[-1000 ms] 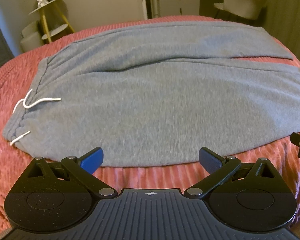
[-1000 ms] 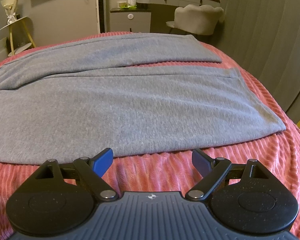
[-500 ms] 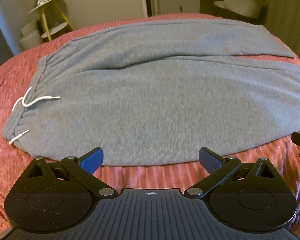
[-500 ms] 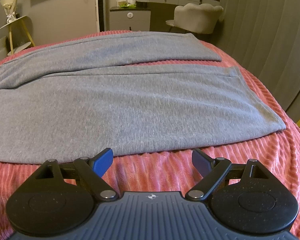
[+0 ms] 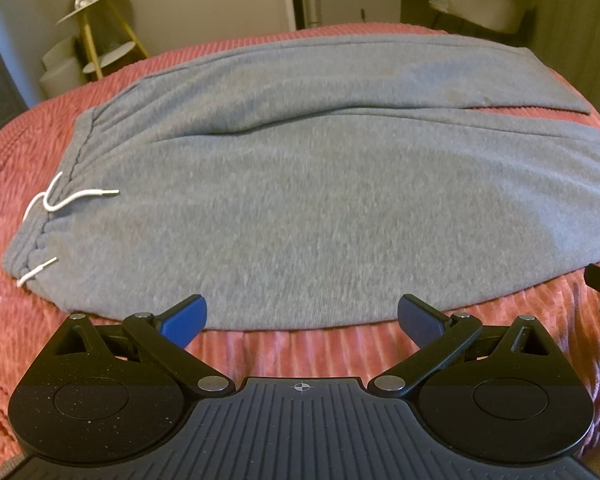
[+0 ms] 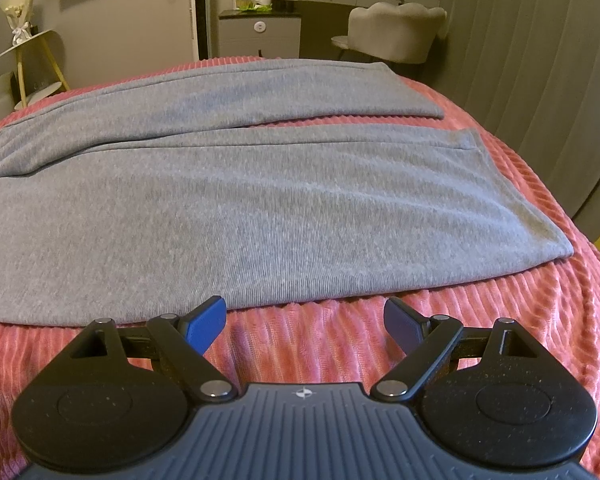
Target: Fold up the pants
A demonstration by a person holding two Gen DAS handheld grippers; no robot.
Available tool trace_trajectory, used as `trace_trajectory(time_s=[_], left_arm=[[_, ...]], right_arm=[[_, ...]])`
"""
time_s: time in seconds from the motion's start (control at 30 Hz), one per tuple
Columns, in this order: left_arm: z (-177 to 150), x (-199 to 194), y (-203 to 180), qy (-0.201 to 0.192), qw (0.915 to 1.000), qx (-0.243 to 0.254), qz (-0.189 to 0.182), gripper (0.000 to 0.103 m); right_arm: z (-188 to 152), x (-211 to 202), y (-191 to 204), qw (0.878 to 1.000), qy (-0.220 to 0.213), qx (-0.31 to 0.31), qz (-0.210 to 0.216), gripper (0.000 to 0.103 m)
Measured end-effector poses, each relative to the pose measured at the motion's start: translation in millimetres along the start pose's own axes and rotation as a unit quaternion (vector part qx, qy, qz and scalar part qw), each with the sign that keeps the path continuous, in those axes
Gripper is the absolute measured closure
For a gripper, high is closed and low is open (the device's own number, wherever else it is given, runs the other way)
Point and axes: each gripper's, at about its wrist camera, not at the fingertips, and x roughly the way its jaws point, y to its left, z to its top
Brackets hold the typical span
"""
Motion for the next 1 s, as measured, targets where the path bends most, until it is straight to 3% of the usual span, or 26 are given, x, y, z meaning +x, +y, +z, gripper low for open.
trace_trajectory(time_s=[0.73, 0.83, 1.0], left_arm=[[1, 6, -2, 0.008, 1.0000, -0.003, 0.001, 0.000], [2, 3, 1, -0.004, 0.9998, -0.015, 0.007, 0.000], [6, -11, 12, -0.051, 0.9964, -0.050, 0.047, 0.000]], right_arm=[[0, 0, 0, 1.000, 0.002, 0.002, 0.000, 0.017], [0, -4, -1, 1.000, -0.004, 0.008, 0.006, 0.017], [4, -19, -20, 0.997, -0.037, 0.055, 0.043, 0.017]])
